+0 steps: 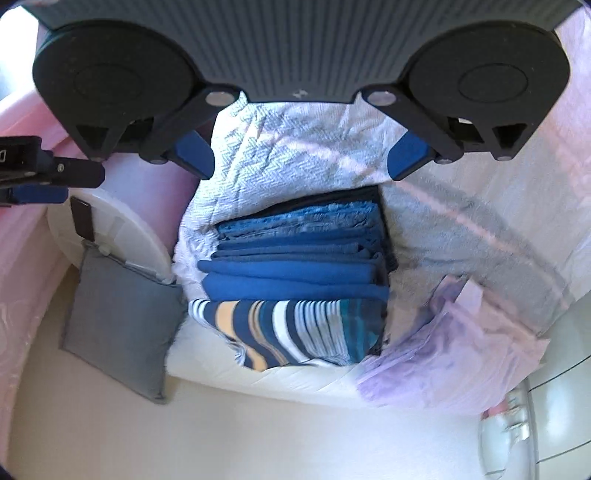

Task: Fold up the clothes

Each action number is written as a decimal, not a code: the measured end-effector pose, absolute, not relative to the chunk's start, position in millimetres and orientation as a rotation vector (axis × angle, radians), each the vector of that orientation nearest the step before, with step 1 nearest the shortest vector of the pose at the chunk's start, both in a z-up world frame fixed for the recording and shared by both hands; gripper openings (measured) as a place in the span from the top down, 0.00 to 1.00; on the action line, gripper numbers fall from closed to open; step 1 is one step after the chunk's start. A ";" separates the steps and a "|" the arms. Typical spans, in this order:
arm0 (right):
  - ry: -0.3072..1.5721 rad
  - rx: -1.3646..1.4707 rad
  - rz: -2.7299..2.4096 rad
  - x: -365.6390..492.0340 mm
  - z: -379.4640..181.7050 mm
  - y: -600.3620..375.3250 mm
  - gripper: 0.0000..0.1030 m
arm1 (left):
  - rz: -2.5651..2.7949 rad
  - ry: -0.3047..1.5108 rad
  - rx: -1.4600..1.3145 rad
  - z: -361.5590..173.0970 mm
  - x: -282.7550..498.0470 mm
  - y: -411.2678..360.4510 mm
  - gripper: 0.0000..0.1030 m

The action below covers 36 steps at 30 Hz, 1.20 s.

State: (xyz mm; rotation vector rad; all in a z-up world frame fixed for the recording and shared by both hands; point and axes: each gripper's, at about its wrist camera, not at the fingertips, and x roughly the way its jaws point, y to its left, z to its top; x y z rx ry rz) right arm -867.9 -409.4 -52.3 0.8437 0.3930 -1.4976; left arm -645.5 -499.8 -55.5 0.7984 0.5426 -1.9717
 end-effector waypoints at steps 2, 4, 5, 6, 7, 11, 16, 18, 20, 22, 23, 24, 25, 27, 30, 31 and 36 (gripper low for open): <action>0.395 0.842 -1.485 -872.4 -53.7 -412.7 0.20 | -1.937 0.554 0.797 -53.7 -647.6 -497.2 0.05; 0.395 0.848 -1.473 -876.5 -56.0 -414.5 0.20 | -1.904 0.555 0.799 -52.9 -649.1 -493.3 0.05; 0.395 0.850 -1.467 -878.5 -57.2 -415.5 0.20 | -1.890 0.559 0.800 -52.8 -649.7 -491.5 0.05; 0.399 0.857 -1.459 -880.2 -58.4 -416.0 0.20 | -1.884 0.562 0.798 -52.8 -650.5 -489.7 0.05; 0.404 0.861 -1.453 -881.3 -58.9 -416.1 0.20 | -1.880 0.565 0.796 -52.7 -651.2 -487.9 0.05; 0.396 0.844 -1.477 -878.9 -51.1 -406.3 0.20 | -1.901 0.545 0.800 -49.6 -652.5 -479.2 0.06; 0.358 0.824 -1.542 -865.7 -34.7 -389.4 0.20 | -1.957 0.512 0.792 -37.2 -647.4 -471.1 0.06; 0.345 0.824 -1.563 -856.9 -30.3 -380.9 0.20 | -1.979 0.498 0.789 -32.3 -645.4 -467.9 0.06; 0.344 0.816 -1.576 -847.8 -28.2 -374.4 0.20 | -1.997 0.506 0.780 -29.6 -638.3 -465.0 0.06; 0.335 0.821 -1.592 -839.6 -28.2 -368.8 0.20 | -2.003 0.499 0.781 -28.9 -629.6 -460.7 0.06; 0.329 0.823 -1.601 -835.4 -28.6 -365.8 0.20 | -2.006 0.495 0.782 -28.7 -625.3 -458.5 0.06; 0.324 0.826 -1.610 -831.3 -28.9 -362.8 0.20 | -2.003 0.489 0.790 -29.1 -621.6 -457.0 0.06; 0.317 0.830 -1.616 -826.7 -29.5 -359.2 0.20 | -1.999 0.483 0.800 -29.7 -618.1 -455.7 0.06; 0.314 0.843 -1.623 -819.1 -30.5 -354.2 0.20 | -1.992 0.483 0.812 -30.8 -611.9 -453.2 0.06; 0.320 0.842 -1.630 -810.7 -29.1 -350.0 0.20 | -1.983 0.482 0.816 -30.4 -605.6 -450.9 0.06; 0.324 0.838 -1.630 -808.7 -28.3 -350.0 0.20 | -1.977 0.482 0.814 -30.2 -604.4 -450.3 0.06; 0.362 0.814 -1.635 -803.4 -24.1 -357.4 0.20 | -1.955 0.519 0.797 -30.7 -600.0 -451.6 0.06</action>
